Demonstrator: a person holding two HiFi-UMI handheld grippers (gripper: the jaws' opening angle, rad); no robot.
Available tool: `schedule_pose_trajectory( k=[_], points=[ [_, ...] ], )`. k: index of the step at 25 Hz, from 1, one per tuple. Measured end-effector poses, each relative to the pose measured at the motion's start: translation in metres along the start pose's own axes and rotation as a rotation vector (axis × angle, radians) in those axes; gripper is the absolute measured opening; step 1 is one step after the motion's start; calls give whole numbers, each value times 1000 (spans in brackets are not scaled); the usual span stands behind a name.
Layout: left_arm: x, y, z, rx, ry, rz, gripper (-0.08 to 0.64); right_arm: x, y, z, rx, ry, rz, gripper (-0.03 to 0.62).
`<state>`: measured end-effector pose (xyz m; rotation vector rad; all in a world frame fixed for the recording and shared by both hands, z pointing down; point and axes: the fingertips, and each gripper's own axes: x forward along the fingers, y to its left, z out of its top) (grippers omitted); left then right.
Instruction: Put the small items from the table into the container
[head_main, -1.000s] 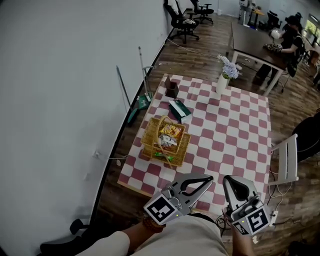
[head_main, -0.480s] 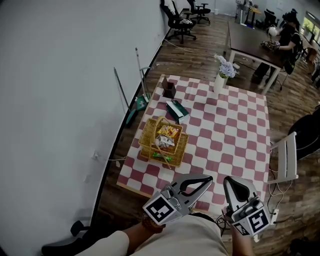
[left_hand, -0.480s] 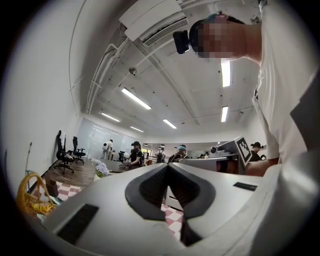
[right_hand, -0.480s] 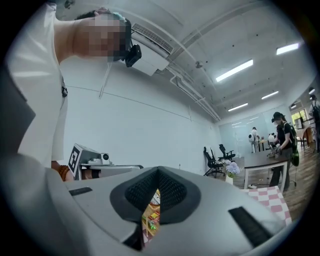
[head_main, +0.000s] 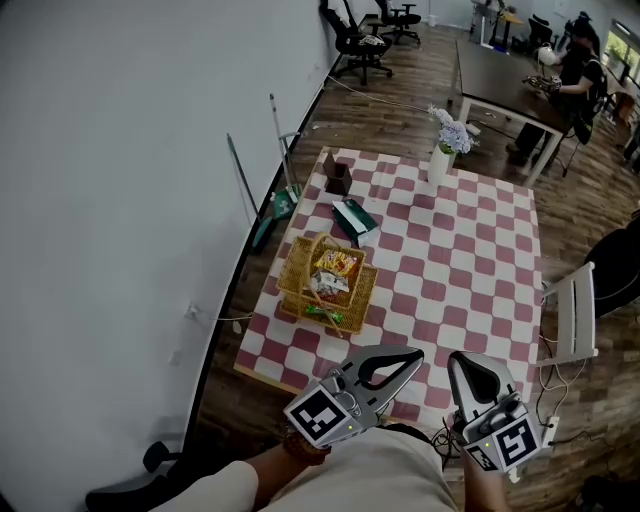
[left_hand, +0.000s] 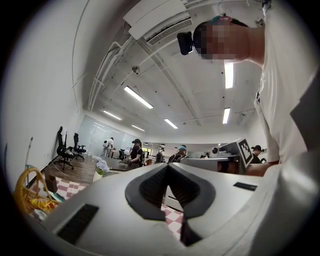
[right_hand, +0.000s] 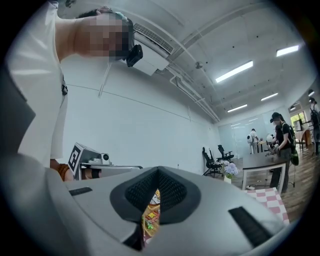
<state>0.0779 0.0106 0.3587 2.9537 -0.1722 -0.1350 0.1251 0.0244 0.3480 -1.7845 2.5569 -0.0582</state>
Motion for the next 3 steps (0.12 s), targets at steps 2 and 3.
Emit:
schedule_pose_trajectory(
  k=[2, 3],
  points=[
    [0, 1, 0, -12, -3, 1, 25, 0, -1, 0, -2, 2, -3, 18],
    [0, 2, 1, -17, -5, 2, 25, 0, -1, 0, -2, 3, -4, 18]
  ],
)
